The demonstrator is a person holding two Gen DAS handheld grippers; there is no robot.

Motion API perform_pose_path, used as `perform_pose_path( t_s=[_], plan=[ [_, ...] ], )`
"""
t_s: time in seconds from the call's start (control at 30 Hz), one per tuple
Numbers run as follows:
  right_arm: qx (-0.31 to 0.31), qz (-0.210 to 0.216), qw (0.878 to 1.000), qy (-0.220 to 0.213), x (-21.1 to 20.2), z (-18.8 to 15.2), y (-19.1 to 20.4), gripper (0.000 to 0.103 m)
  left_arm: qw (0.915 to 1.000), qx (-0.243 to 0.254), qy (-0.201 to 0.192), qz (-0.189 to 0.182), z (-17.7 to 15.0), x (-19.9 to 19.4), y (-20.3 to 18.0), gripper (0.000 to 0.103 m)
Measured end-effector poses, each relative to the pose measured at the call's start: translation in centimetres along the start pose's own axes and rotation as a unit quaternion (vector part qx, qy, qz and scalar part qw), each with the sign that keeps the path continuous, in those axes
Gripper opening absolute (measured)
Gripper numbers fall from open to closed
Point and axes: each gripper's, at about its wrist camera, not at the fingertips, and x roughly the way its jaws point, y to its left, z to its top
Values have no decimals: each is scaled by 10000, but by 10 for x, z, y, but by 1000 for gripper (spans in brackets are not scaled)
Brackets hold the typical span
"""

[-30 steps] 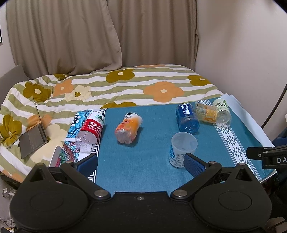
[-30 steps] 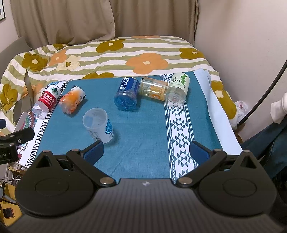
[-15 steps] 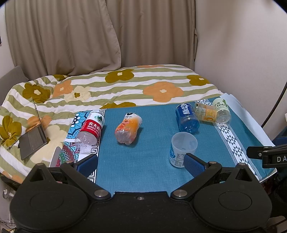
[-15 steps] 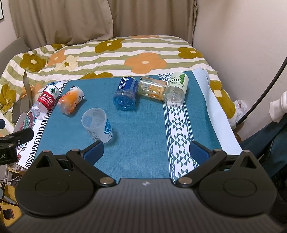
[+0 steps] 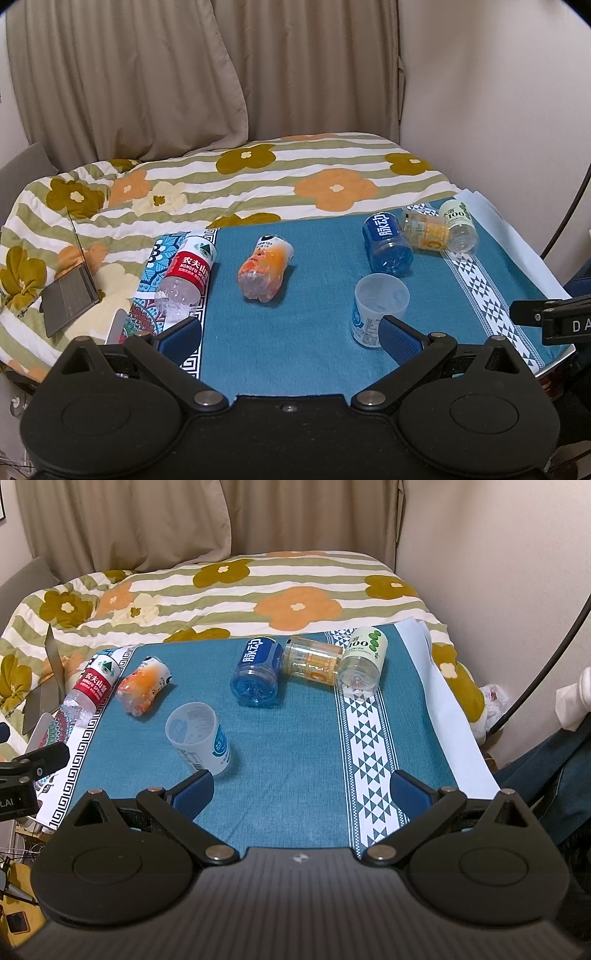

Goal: Flip cup upright

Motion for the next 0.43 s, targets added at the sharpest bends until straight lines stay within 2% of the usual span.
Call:
perform_pose_path(
  t_s=[0.2,0.43],
  plan=[
    [-22,-6,10000,15,0,0,1,103,9999,26,-43,132,1,2,0,103],
    [-43,1,10000,43,2,-1,0,103,10000,-33,-70,61,1,6,4,103]
  ],
)
